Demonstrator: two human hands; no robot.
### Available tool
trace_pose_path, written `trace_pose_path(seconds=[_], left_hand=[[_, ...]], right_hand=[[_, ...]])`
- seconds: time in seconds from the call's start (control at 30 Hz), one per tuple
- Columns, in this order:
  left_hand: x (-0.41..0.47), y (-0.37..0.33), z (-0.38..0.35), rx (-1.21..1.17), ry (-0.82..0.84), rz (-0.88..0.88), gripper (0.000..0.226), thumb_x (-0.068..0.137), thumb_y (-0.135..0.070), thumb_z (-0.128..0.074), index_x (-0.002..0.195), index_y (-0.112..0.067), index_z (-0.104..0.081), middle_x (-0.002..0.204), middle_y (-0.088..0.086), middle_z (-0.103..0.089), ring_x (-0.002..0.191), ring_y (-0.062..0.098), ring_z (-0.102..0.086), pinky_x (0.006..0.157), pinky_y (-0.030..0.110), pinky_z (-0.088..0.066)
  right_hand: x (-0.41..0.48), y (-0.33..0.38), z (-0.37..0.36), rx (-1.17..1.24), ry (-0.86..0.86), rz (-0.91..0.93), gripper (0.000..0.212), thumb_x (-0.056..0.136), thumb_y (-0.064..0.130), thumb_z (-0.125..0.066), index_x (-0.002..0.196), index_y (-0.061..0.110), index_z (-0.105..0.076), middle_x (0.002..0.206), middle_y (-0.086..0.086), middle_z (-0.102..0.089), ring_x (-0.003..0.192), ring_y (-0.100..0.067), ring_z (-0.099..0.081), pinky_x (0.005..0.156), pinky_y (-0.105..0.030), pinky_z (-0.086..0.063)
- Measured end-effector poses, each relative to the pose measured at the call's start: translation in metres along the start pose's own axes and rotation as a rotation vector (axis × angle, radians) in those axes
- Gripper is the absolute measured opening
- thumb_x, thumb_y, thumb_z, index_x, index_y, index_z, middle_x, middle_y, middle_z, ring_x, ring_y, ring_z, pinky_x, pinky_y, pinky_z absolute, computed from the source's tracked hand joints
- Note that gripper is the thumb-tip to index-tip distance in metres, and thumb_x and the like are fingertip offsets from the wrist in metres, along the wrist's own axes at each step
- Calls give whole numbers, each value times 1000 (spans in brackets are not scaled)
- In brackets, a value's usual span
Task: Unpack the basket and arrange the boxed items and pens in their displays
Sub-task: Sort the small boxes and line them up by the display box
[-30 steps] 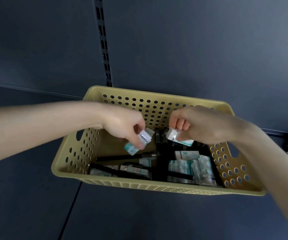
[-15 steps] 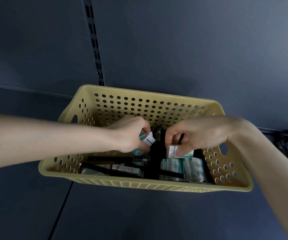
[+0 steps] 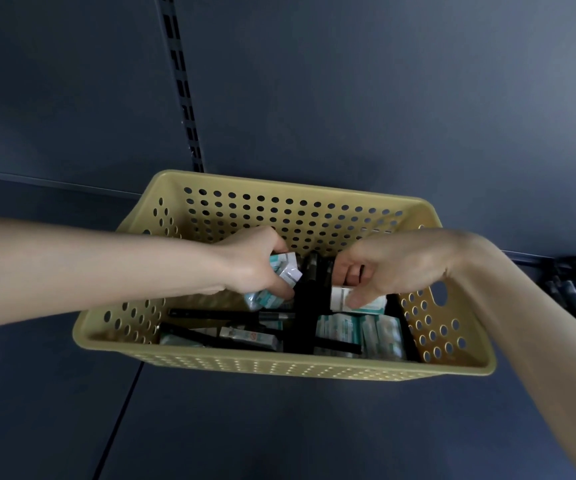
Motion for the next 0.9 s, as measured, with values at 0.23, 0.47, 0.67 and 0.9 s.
trace_pose_path(seconds=[0.23, 0.47, 0.67, 0.9], left_hand=[[-8, 2, 20, -242, 8, 9, 63, 75, -21, -79, 131, -9, -53, 135, 8, -54, 123, 20, -50, 101, 25, -36], [-48, -22, 50, -829, -188, -178, 32, 78, -6, -72, 110, -10, -66, 99, 6, -74, 92, 17, -70, 82, 34, -57], [-74, -64, 36, -1105, -218, -321, 24, 83, -5, -68, 107, -9, -66, 96, 5, -74, 89, 17, -71, 79, 39, -58], [-98, -151, -34, -1142, -85, -504, 21, 86, -2, -64, 106, -5, -65, 92, 4, -74, 89, 16, -71, 78, 33, -58]], right_hand=[[-6, 5, 7, 67, -182, -7, 29, 91, 26, -59, 118, 13, -59, 110, 0, -64, 102, -16, -58, 90, -31, -46], [-43, 20, 8, 749, -643, 229, 16, 91, 15, -57, 106, 19, -63, 97, -2, -68, 80, -3, -61, 68, -14, -48], [-89, 27, -21, 1065, -897, 362, 21, 94, 11, -51, 113, 9, -61, 103, -11, -68, 92, -20, -65, 88, -41, -52], [-176, -15, -83, 1253, -1241, 337, 20, 94, 9, -50, 106, 11, -66, 104, -9, -71, 92, -21, -66, 82, -38, -56]])
Point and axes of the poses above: each hand's wrist, its own x-axis towards the middle knuckle, its own z-axis out of the back of the hand, y = z × x, the point moved 3 cm from there along x, towards the middle knuckle
